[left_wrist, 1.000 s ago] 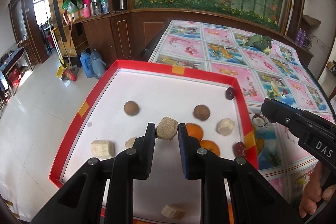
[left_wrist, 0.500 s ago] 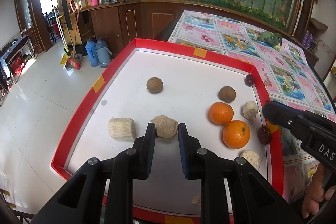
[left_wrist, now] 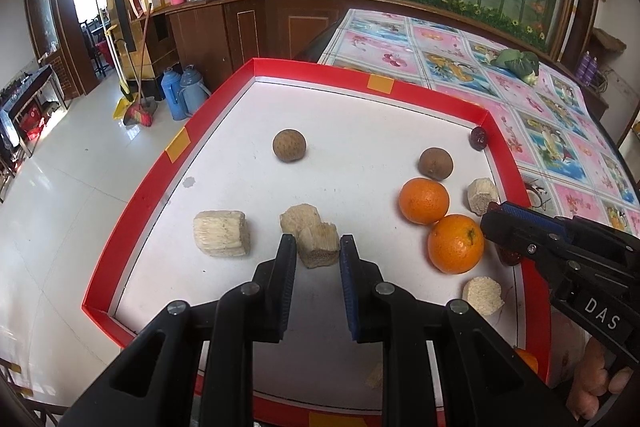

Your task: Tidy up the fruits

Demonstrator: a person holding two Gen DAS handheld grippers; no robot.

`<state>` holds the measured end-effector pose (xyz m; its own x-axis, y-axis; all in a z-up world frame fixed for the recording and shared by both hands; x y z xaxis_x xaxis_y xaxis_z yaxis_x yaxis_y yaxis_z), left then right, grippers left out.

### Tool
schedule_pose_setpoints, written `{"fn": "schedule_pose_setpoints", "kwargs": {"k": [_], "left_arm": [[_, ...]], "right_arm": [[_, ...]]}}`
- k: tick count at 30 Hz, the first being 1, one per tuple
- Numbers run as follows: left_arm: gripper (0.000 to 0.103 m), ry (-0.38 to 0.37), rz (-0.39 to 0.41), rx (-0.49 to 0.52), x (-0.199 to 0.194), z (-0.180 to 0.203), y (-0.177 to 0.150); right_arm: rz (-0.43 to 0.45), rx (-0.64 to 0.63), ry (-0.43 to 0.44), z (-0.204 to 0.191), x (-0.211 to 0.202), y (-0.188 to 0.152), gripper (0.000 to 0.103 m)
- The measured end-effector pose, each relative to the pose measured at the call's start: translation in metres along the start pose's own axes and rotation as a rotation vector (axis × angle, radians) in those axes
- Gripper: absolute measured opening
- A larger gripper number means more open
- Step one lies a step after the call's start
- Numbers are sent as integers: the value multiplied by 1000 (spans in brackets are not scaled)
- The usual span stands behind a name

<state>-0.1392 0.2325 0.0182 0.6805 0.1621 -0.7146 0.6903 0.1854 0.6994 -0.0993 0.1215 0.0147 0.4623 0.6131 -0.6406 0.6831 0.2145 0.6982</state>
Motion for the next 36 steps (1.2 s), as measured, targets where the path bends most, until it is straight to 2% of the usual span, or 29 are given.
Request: {"fn": "schedule_pose_setpoints", "kwargs": {"k": [4, 11, 13, 15, 17, 22, 24, 26, 28, 30, 32, 34, 36], "left_arm": [[23, 7, -10, 2, 1, 1, 0], [49, 35, -4, -9, -4, 2, -1], [50, 42, 16, -15, -11, 2, 0], [56, 52, 35, -19, -18, 2, 2], [65, 64, 63, -25, -27, 3, 3], [80, 120, 162, -32, -60, 2, 5], [80, 140, 193, -34, -72, 1, 6], [83, 169, 216, -37, -84, 1, 6], [84, 199, 243, -34, -95, 2, 4], [87, 232, 271, -30, -106, 5, 2], [102, 279, 308, -29, -118, 9, 0], [103, 292, 358, -25, -130, 14, -2], [103, 258, 418, -2, -146, 21, -6]], "right_arm": [[-5, 6, 4, 1, 2, 0, 20], [10, 21, 7, 4, -3, 1, 20], [30, 16, 7, 4, -9, 1, 20], [55, 9, 2, 2, -17, 1, 20], [76, 2, -3, 1, -25, 1, 20], [127, -11, -19, -5, -50, 0, 21], [150, -7, -21, -7, -60, -1, 25], [184, -2, -20, -9, -74, -3, 40], [221, -4, -23, -11, -89, -6, 47], [253, -20, -28, -15, -101, -8, 48], [282, -35, -38, -18, -112, -9, 50], [317, -39, -41, -19, -126, -10, 55], [354, -37, -42, -19, -138, -12, 59]]}}
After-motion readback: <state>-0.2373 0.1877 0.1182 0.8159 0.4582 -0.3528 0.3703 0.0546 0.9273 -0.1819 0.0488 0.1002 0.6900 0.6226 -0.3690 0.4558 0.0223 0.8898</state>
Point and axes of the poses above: each gripper's, at about its wrist camera, not at the fingertips, and x roughly the way its jaws point, z to its right, y to its top, the point moved 1 cm from there along x, roughly the way its jaws point, and after that the axes turned 4 degrees about z, right-handed, at the moved point
